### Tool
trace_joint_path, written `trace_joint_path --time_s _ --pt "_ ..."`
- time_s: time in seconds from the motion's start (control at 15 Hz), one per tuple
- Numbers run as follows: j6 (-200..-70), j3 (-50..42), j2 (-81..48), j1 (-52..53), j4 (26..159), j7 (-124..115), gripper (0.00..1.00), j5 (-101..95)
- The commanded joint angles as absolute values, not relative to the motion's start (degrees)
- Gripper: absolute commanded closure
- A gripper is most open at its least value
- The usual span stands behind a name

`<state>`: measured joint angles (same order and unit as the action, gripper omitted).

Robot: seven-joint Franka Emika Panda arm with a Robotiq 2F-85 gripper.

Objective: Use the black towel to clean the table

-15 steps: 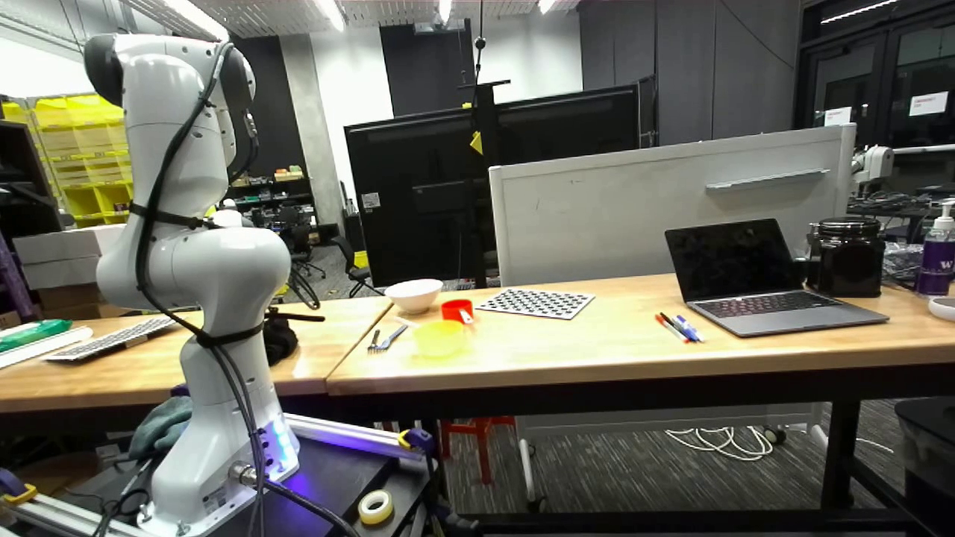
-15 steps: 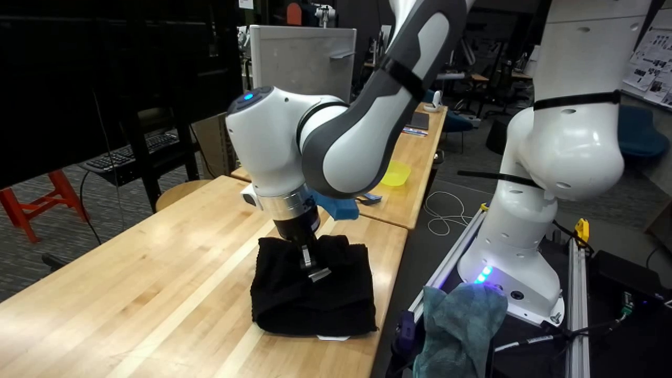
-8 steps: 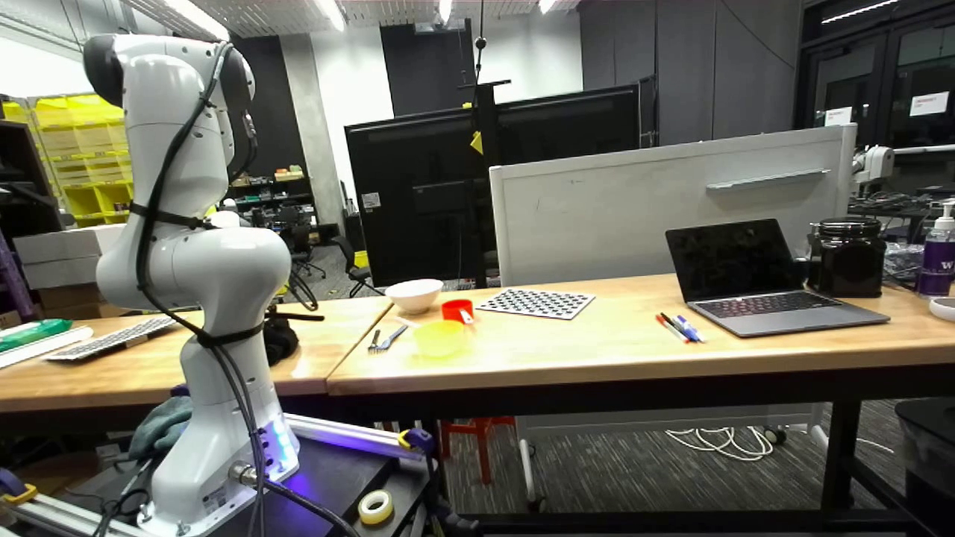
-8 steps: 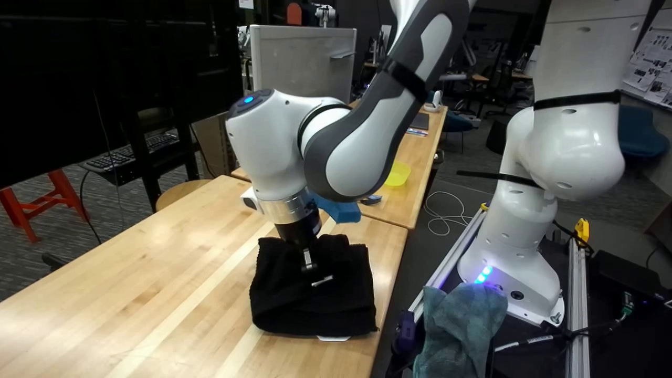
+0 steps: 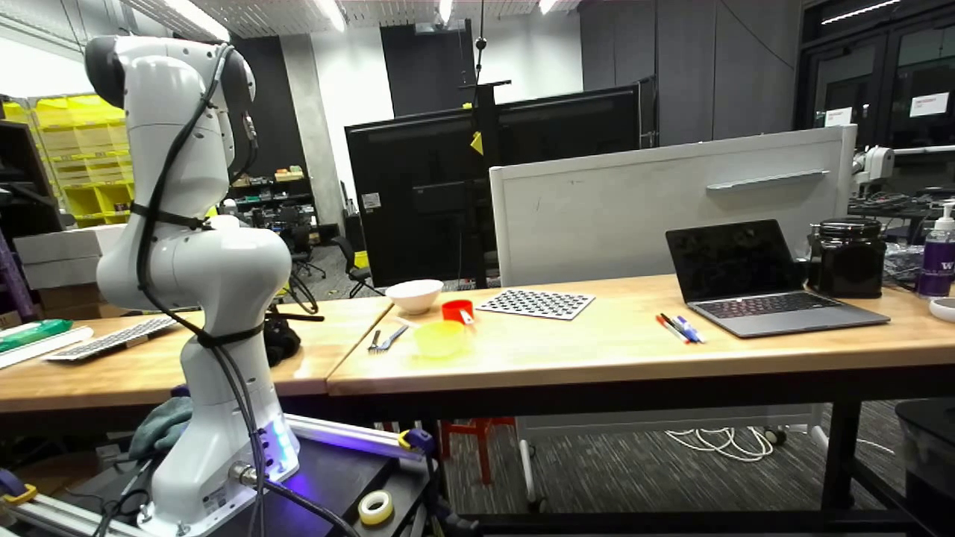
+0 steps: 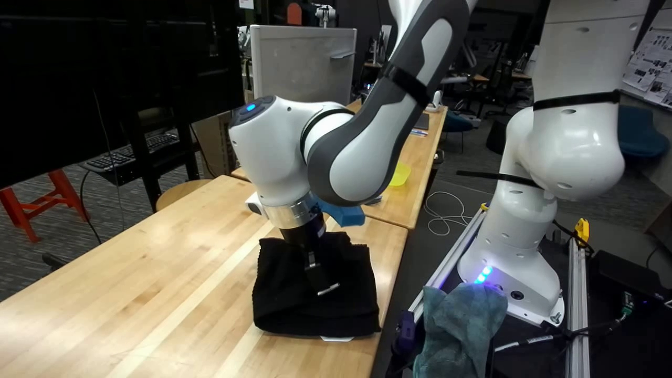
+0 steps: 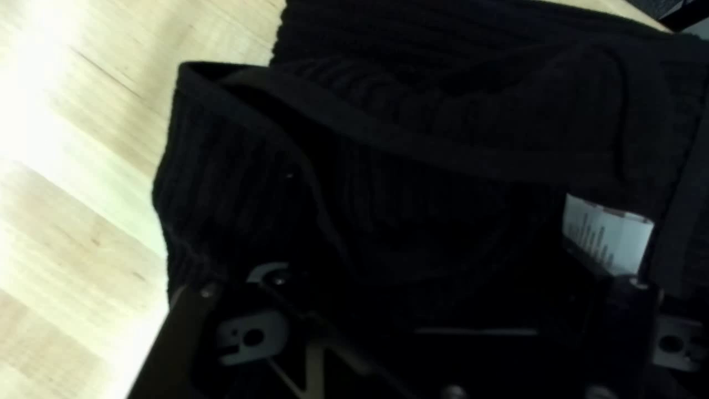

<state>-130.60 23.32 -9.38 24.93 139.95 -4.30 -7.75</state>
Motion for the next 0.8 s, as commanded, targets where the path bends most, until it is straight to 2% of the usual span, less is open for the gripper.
trace_joint_path --time_s 0.0,0.73 --pt "-129.3 23.3 -9.0 25.5 140.5 -5.7 0.00 -8.9" --pt "-124.3 23.8 -5.5 26.6 137.0 -7.8 0.00 -10.3"
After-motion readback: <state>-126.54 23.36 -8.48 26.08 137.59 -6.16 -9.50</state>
